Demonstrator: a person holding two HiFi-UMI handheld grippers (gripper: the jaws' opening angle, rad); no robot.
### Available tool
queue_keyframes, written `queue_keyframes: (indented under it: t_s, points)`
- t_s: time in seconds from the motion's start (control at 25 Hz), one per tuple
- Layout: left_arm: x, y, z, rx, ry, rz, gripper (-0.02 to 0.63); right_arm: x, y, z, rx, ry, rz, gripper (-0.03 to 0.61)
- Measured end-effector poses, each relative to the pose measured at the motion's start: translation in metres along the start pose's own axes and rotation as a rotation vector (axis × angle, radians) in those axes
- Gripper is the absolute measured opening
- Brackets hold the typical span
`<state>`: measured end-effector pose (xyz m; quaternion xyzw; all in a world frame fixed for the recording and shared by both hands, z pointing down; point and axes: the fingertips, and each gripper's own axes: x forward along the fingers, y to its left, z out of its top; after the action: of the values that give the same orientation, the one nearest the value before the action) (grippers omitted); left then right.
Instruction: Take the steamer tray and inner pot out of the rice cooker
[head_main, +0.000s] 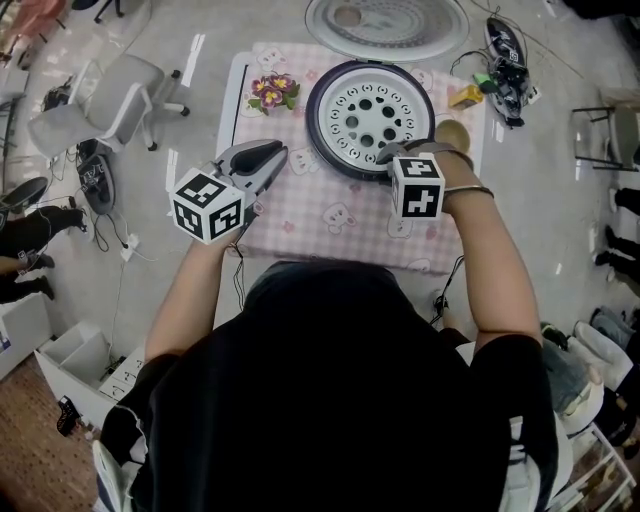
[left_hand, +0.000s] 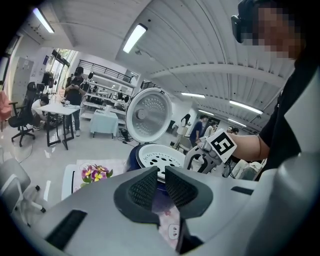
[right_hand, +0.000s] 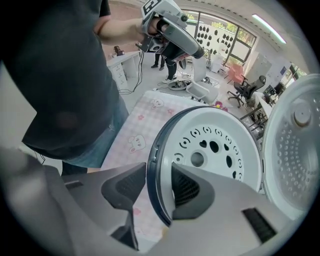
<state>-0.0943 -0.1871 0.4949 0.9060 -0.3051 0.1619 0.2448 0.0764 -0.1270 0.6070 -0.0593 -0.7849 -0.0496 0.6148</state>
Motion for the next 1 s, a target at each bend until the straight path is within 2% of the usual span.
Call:
queue_keyframes:
  t_s: [0.48,0.6,0.76,1.0]
  points:
    - [0.000,-0.013,-0.003,0.012,0.005,-0.028,0.064,-0.019,-0.001,0.006,0.046,-0.015,0.030,0.164]
    - [-0.002,-0.016,-0.003,0.015,0.008,-0.032,0.064,-0.023,-0.004,0.006,0.060,-0.021,0.011,0.132]
    - [-0.005,-0.019,-0.004,0.017,0.008,-0.034,0.064,-0.030,-0.009,0.006,0.075,-0.026,-0.033,0.051]
    - [-0.005,-0.024,-0.006,0.027,0.009,-0.043,0.064,-0.032,-0.008,0.007,0.053,-0.024,-0.073,0.034]
